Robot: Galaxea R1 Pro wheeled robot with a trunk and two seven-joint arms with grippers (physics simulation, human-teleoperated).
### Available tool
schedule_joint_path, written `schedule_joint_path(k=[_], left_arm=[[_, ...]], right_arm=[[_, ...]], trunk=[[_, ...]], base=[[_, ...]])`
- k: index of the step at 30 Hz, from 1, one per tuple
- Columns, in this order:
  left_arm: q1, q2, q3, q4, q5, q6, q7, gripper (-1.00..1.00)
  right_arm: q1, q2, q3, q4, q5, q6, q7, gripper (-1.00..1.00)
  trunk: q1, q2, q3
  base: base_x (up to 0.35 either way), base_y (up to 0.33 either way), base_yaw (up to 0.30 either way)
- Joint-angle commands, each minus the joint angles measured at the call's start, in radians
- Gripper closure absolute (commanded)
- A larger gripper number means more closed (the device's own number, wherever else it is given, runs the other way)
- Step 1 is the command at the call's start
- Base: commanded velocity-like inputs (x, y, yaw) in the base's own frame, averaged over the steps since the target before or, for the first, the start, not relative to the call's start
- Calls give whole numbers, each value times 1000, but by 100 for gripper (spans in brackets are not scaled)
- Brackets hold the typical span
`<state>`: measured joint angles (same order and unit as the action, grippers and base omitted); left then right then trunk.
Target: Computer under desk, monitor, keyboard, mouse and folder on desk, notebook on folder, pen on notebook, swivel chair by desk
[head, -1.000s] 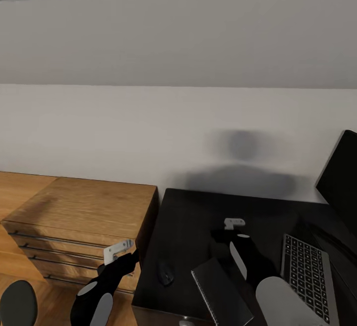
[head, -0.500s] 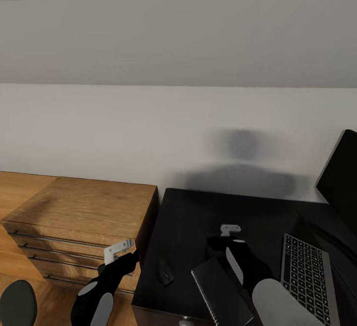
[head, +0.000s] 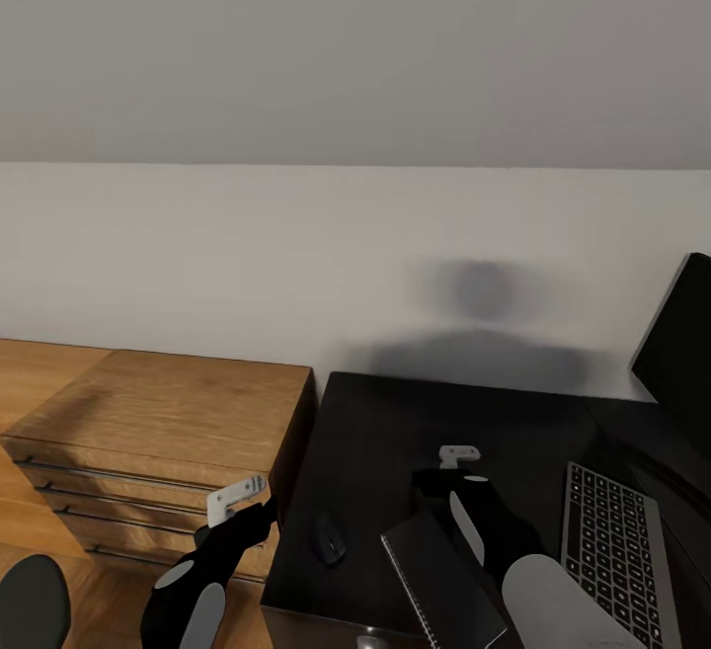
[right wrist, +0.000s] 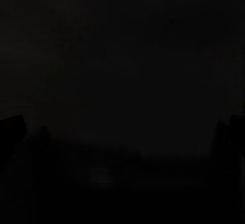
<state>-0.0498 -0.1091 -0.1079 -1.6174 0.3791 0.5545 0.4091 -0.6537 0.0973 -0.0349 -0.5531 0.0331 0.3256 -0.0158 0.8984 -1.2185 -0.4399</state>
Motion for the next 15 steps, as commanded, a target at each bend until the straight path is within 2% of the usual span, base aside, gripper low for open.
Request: schedule_joint_path(k=[1, 9, 15], left_arm=[[-1, 0, -1, -1, 11, 2, 10, -100], [-1, 0, -1, -1, 11, 2, 10, -100], [-1, 1, -1, -1, 11, 3, 10, -100]], right_arm=[[0, 1, -5, 6, -7, 7, 1, -100], [0, 1, -5, 7, -6, 7, 1, -100], [0, 1, -5, 7, -6, 7, 1, -100]], trunk=[[0, -1, -1], [27, -50, -23], [27, -50, -23]], base=[[0, 0, 0], [0, 0, 0], [0, 0, 0]])
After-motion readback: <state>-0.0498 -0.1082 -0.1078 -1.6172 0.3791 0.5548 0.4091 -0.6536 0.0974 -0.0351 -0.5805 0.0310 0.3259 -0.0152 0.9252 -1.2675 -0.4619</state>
